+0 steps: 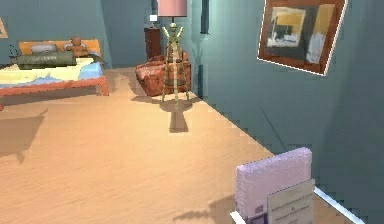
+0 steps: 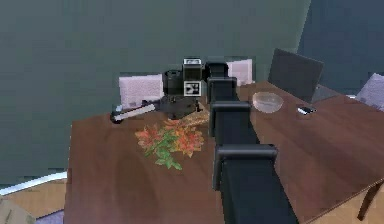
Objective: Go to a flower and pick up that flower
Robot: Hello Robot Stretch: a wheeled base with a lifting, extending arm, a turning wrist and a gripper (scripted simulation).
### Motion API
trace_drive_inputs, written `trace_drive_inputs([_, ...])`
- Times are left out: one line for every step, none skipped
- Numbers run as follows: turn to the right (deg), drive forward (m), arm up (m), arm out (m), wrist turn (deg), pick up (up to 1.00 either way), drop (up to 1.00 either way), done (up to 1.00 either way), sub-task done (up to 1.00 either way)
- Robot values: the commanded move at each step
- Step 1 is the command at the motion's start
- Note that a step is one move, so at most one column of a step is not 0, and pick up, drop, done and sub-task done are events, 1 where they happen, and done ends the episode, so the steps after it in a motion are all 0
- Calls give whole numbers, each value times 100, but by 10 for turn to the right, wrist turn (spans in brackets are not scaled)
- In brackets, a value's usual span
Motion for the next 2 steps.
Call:
trace_drive_inputs([0, 0, 0, 0, 240, 0, 0, 0, 0])
trace_drive_inputs([0, 0, -22, 0, 0, 0, 0, 0, 0])
